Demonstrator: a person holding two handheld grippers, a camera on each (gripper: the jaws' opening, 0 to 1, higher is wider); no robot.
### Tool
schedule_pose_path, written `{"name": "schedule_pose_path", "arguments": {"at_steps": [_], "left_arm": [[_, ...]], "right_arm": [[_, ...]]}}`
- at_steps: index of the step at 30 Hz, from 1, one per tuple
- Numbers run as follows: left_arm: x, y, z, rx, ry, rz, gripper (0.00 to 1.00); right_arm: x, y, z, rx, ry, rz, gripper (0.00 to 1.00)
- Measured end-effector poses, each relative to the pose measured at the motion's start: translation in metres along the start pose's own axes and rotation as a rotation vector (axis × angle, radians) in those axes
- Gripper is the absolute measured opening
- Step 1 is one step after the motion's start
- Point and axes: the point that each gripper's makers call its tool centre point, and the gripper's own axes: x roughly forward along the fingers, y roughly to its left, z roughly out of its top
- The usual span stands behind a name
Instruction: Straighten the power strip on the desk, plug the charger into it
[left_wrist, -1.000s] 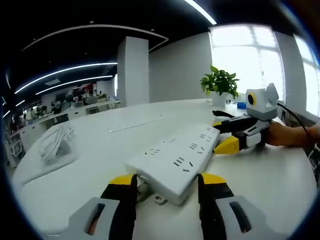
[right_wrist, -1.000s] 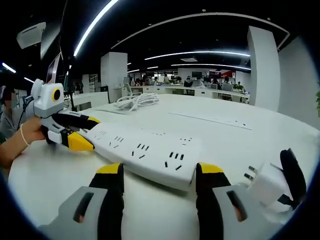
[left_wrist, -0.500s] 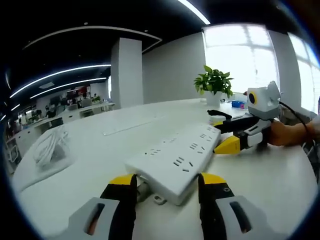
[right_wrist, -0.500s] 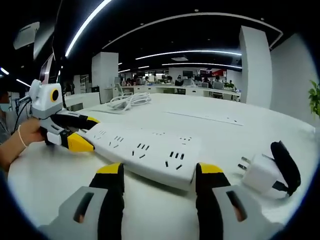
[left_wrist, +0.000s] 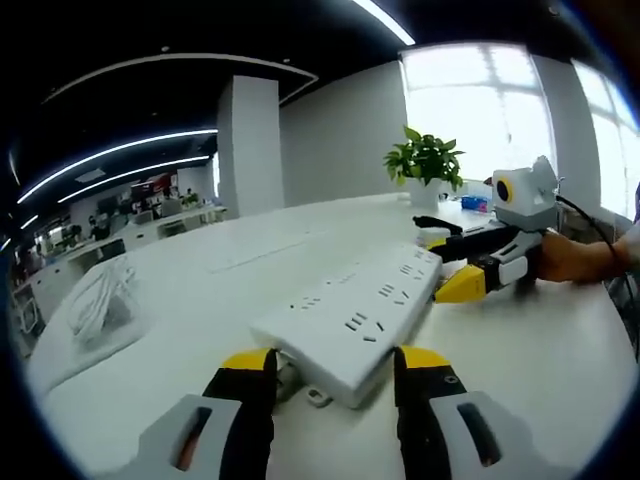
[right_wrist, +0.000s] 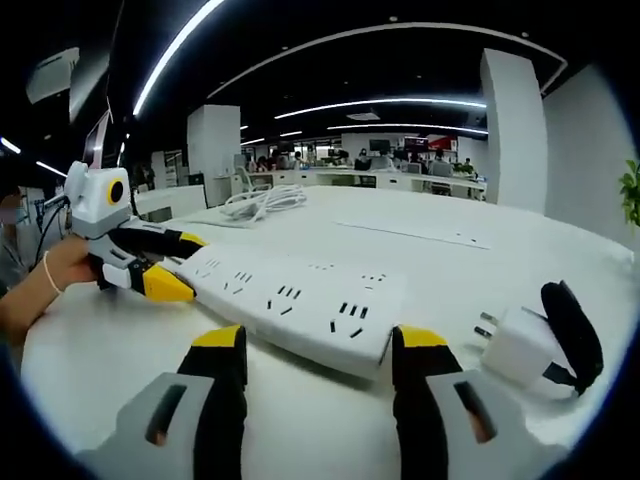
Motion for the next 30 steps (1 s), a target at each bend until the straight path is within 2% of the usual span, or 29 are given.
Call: {"name": "schedule_pose_path", "arguments": {"at_steps": [3, 4, 5, 7, 12, 17, 20, 30], "left_arm": [[-0.005, 0.007, -0.01, 0.085, 0.046, 0.085, 0.49], [-0.007, 0.008, -0.005, 0.056, 0.007, 0.112, 0.5], [-0.009, 0.006, -0.007, 0.079, 0.017, 0.095, 0.51], [-0.011, 0.008, -0.007, 0.052, 0.014, 0.104, 0.51], [-0.009, 0.013, -0.007, 0.028, 0.014, 0.126, 0.55], [-0.004, 0.009, -0.005, 0.021, 0.013, 0.11, 0.55], [0.001, 0.002, -0.003, 0.019, 0.014, 0.087, 0.52], [0.007, -0.002, -0.003, 0.034, 0.019, 0.09, 0.5]], "right_arm": [[0.0, -0.005, 0.001, -0.029, -0.003, 0.019, 0.7], [0.0, -0.008, 0.001, -0.044, -0.006, 0.014, 0.69], [0.001, -0.012, 0.001, -0.055, -0.007, 0.009, 0.69], [0.002, -0.017, 0.001, -0.064, -0.003, 0.009, 0.68], [0.004, -0.017, 0.008, -0.081, -0.038, 0.063, 0.64], [0.005, -0.015, 0.006, -0.078, -0.025, 0.091, 0.62], [0.007, -0.013, 0.004, -0.087, -0.013, 0.096, 0.6], [0.008, -0.015, 0.006, -0.089, -0.012, 0.077, 0.56]]}}
